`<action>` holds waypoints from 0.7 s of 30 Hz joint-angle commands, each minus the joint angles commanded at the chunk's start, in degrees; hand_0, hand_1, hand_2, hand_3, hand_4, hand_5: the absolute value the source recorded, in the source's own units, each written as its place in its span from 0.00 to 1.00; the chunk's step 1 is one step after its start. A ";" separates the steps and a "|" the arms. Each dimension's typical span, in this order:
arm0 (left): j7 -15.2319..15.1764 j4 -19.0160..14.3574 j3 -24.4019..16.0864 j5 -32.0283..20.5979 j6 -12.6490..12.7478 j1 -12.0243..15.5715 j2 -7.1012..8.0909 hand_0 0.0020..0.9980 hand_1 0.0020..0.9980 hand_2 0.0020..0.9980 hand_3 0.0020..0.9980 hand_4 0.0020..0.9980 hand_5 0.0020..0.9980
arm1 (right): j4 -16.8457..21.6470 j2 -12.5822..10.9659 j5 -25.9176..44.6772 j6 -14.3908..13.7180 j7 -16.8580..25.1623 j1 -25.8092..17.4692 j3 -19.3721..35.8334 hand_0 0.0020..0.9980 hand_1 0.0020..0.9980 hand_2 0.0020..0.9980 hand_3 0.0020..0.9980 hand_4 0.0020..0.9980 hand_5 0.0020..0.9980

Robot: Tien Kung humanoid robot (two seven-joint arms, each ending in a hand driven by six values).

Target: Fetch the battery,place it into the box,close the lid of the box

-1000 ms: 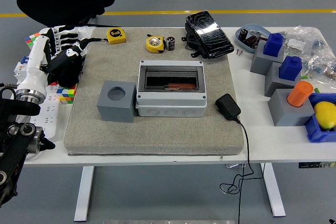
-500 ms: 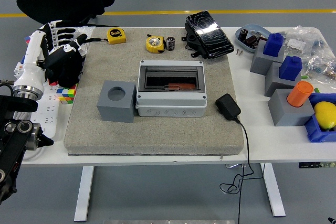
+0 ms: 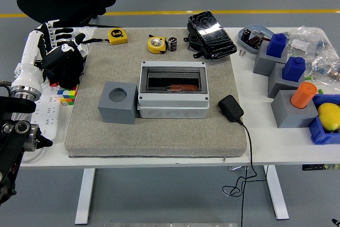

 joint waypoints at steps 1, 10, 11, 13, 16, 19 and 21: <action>0.01 0.11 0.03 -0.04 -0.01 0.01 -0.06 0.57 0.64 0.66 0.72 0.99 0.44 | 0.00 -0.02 0.02 -0.04 0.06 0.00 -0.02 0.50 0.61 0.65 0.56 0.94 0.51; 0.14 0.82 0.81 -0.01 -0.23 -0.37 -0.61 0.57 0.64 0.66 0.70 0.98 0.43 | -0.18 0.09 0.59 -0.18 0.37 -0.28 -0.30 0.50 0.61 0.65 0.56 0.94 0.51; 0.14 0.85 0.88 -0.03 -0.24 -0.40 -0.59 0.57 0.64 0.66 0.70 0.98 0.43 | -0.23 0.16 0.75 -0.17 0.40 -0.31 -0.45 0.50 0.61 0.65 0.56 0.94 0.51; 0.23 0.87 0.91 0.00 -0.26 -0.45 -0.50 0.56 0.64 0.66 0.70 0.98 0.42 | -0.20 0.24 0.71 -0.15 0.45 -0.31 -0.41 0.50 0.61 0.65 0.56 0.94 0.52; 0.23 0.83 1.00 -0.06 -0.26 -0.40 -0.41 0.56 0.64 0.66 0.70 0.98 0.42 | -0.04 0.28 0.38 -0.22 0.62 -0.31 0.08 0.50 0.61 0.65 0.56 0.94 0.52; 0.27 0.88 1.22 -0.08 -0.31 -0.32 -0.42 0.56 0.64 0.66 0.70 0.98 0.42 | -0.04 0.28 0.39 -0.21 0.54 -0.34 0.08 0.50 0.61 0.65 0.56 0.94 0.52; 0.34 0.90 1.28 -0.04 -0.36 -0.28 -0.47 0.56 0.64 0.66 0.70 0.98 0.42 | -0.05 0.22 0.41 -0.22 0.49 -0.35 0.08 0.50 0.61 0.65 0.56 0.94 0.52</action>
